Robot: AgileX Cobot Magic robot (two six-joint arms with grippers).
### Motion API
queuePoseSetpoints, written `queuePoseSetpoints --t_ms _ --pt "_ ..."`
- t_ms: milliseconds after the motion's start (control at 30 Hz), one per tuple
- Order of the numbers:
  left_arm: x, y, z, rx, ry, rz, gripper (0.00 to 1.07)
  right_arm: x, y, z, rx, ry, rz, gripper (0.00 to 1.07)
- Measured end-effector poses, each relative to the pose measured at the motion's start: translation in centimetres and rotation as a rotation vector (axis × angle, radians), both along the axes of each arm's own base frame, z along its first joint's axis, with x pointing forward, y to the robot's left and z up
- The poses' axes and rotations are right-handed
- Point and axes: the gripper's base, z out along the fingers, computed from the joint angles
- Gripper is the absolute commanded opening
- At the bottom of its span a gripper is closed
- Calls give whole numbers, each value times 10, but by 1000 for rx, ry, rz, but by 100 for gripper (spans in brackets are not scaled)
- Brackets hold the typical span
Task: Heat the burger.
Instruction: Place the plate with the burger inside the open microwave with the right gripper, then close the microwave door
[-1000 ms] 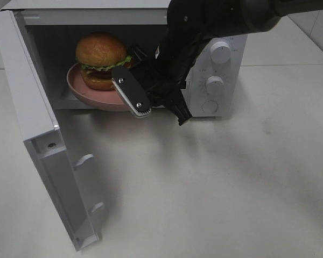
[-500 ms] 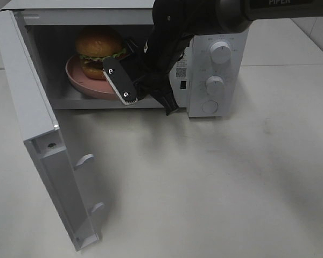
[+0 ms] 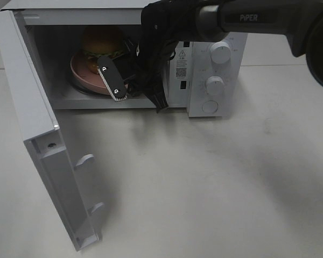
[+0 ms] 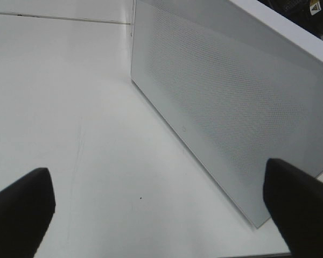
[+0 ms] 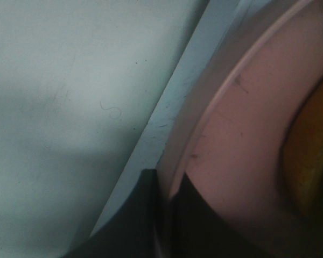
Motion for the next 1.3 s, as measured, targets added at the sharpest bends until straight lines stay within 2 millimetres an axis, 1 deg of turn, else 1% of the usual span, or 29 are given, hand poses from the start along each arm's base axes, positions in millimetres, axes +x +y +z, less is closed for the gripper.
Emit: queuePoseSetpoints --t_ms 167,267,300,333,367,400,433,467,500,533,600,633,667,700,733,800,933,1000,1100,1167,1200,1267,1300 --pt "0 0 0 0 0 0 98 4 2 -7 -6 5 -2 0" --pt "0 0 0 0 0 0 98 6 4 -11 -8 1 0 2" --pt "0 0 0 0 0 0 98 7 4 -11 -4 -4 1 7" --pt "0 0 0 0 0 0 98 8 5 -12 4 -12 0 14" --pt "0 0 0 0 0 0 98 8 5 -12 4 -12 0 14" --pt "0 0 0 0 0 0 98 8 6 -11 12 -18 -3 18" --pt "0 0 0 0 0 0 98 8 6 -11 12 -18 -3 18" --pt "0 0 0 0 0 0 98 9 7 -10 37 -28 -18 29" --pt "0 0 0 0 0 0 98 10 7 -9 52 -32 -30 35" --pt "0 0 0 0 0 0 98 10 7 -9 52 -32 -30 35" --pt "0 0 0 0 0 0 98 12 9 -6 94 -35 -66 57" --pt "0 0 0 0 0 0 98 12 9 -6 94 -35 -66 57" --pt "0 0 0 0 0 0 98 12 9 -6 102 -31 -77 62" --pt "0 0 0 0 0 0 98 12 9 -5 122 -23 -101 69" --pt "0 0 0 0 0 0 98 12 9 -5 122 -23 -101 69" --pt "0 0 0 0 0 0 98 12 9 -5 147 -5 -138 75" --pt "0 0 0 0 0 0 98 11 8 -8 158 18 -169 77" --pt "0 0 0 0 0 0 98 6 4 -13 146 41 -178 76" --pt "0 0 0 0 0 0 98 4 3 -14 143 45 -178 76" --pt "0 0 0 0 0 0 98 -5 -3 -17 136 53 -175 76" --pt "0 0 0 0 0 0 98 -5 -3 -17 136 53 -175 76" --pt "0 0 0 0 0 0 98 -14 -9 -15 147 41 -168 76" --pt "0 0 0 0 0 0 98 -14 -9 -15 147 41 -168 76"
